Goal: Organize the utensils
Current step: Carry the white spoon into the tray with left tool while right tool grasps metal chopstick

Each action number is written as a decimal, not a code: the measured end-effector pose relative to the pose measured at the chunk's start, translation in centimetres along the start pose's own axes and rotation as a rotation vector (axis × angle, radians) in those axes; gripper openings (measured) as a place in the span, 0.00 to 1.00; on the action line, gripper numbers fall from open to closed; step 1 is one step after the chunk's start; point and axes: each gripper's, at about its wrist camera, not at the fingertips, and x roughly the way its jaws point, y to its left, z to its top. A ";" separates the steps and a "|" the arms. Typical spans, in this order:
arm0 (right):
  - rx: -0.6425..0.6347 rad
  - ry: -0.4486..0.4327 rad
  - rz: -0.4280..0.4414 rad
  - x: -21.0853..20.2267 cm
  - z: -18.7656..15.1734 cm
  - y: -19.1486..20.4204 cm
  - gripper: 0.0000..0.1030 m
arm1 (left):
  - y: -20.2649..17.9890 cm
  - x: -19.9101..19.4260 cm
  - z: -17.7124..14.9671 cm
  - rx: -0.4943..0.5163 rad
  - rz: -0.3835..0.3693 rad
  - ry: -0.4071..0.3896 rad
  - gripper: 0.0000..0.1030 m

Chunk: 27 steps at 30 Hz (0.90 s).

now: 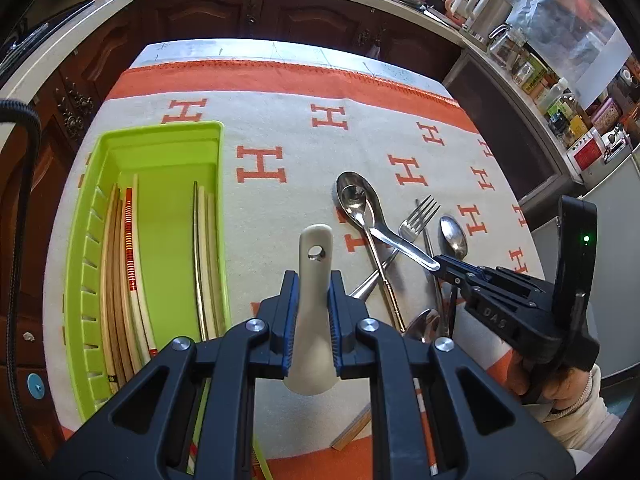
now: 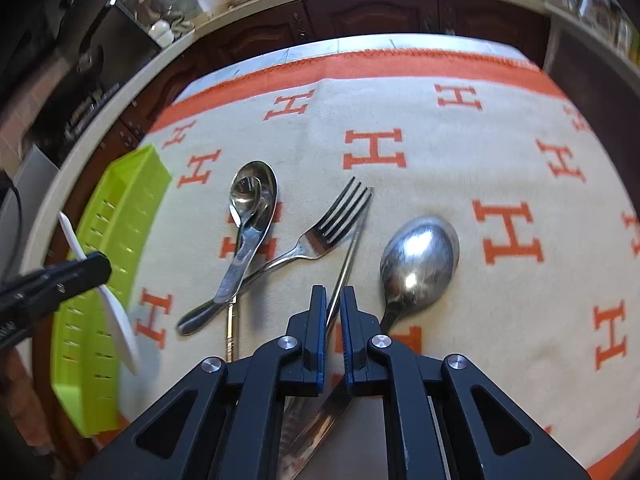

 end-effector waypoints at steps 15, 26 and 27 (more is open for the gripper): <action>0.078 -0.003 0.117 -3.7 -0.5 -1.1 0.00 | 0.6 -6.7 -1.4 -0.029 -0.043 -0.084 0.11; -0.022 0.067 -0.078 0.5 0.0 1.8 0.18 | 4.1 -11.4 -1.9 -0.068 0.045 -0.101 0.11; -0.049 0.067 -0.106 0.7 -0.1 2.4 0.18 | 4.6 -11.2 -2.0 -0.070 0.068 -0.086 0.11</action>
